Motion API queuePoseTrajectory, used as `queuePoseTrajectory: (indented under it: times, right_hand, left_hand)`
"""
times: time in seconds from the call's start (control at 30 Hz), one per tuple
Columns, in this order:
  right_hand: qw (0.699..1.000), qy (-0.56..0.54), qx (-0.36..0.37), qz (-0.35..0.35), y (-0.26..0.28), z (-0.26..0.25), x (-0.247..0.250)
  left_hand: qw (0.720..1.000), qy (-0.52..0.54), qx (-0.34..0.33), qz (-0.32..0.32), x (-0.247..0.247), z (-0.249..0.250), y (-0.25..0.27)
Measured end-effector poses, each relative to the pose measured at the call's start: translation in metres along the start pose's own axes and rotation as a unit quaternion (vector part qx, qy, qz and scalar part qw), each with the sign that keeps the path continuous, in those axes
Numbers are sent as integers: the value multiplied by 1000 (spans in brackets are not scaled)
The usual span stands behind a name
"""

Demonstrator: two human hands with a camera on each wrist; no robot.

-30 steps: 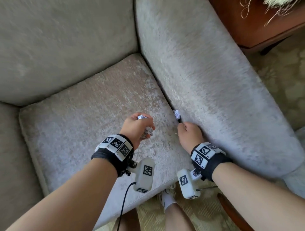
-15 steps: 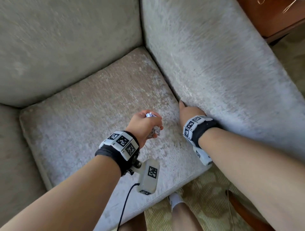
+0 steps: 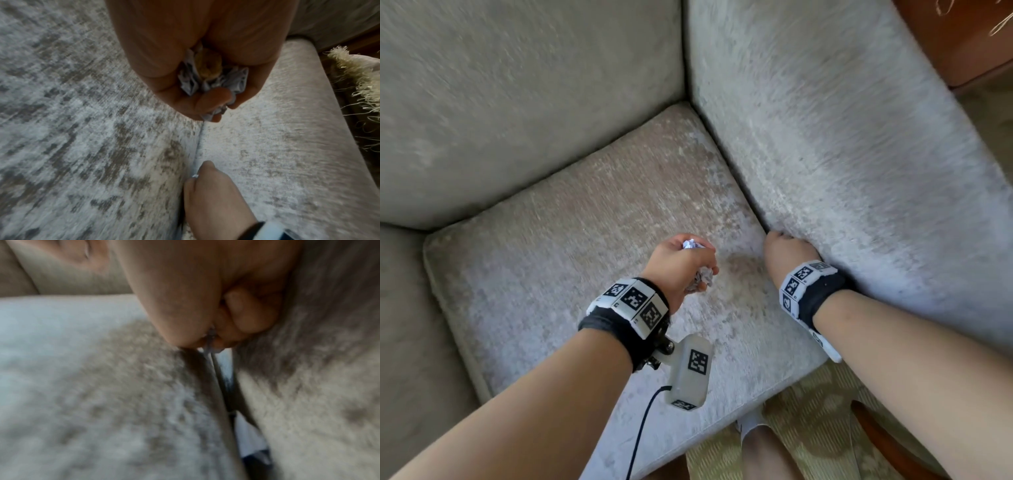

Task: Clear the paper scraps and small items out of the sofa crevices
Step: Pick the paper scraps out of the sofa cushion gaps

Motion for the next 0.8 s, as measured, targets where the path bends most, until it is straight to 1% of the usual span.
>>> queuePoseTrajectory:
  times: [0.07, 0.17, 0.23, 0.3, 0.37, 0.43, 0.53, 0.63, 0.7, 0.73, 0.77, 0.8]
  right_hand:
    - [999, -32, -4, 14, 8, 1, 1]
    - [988, -152, -18, 21, 23, 10, -1]
    - [967, -250, -39, 13, 38, 20, -5]
    - [940, -335, -70, 2, 56, 27, -9]
    - [912, -397, -99, -16, 70, 30, -17]
    - [899, -425, -99, -31, 75, 24, -26]
    - [907, -418, -46, -20, 73, 3, -33]
    - [904, -426, -39, -4, 71, -7, -38]
    - [895, -444, -45, -12, 74, -9, -43]
    - [893, -447, -48, -27, 77, -10, -46]
    - [895, -442, -45, -37, 81, -10, -45]
    - [904, -424, -41, -34, 83, -9, -45]
  left_hand:
    - [1000, 6, 1, -3, -3, 3, 3]
    - [1000, 18, 0, -6, -8, 8, 8]
    - [1000, 23, -1, -7, -12, 9, 13]
    - [1000, 17, -5, -10, -16, 9, 17]
    - [1000, 6, -7, -15, -20, 6, 21]
    - [1000, -3, -7, -16, -23, 2, 24]
    - [1000, -12, 3, -21, -23, -6, 27]
    - [1000, -17, 5, -17, -19, -12, 26]
    - [1000, -18, 6, -13, -15, -16, 25]
    - [1000, -19, 6, -13, -14, -18, 26]
    - [1000, -20, 6, -13, -14, -19, 26]
    - [1000, -19, 8, -12, -14, -21, 27]
Point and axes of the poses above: each hand's wrist, its own y-axis away from the middle knuckle, its own x-axis out of the back of the hand, z = x × y, the point moved 8 cm from there along -y, towards the middle knuckle, and after that the axes turned 1 degree about x, right-handed, at the moved point
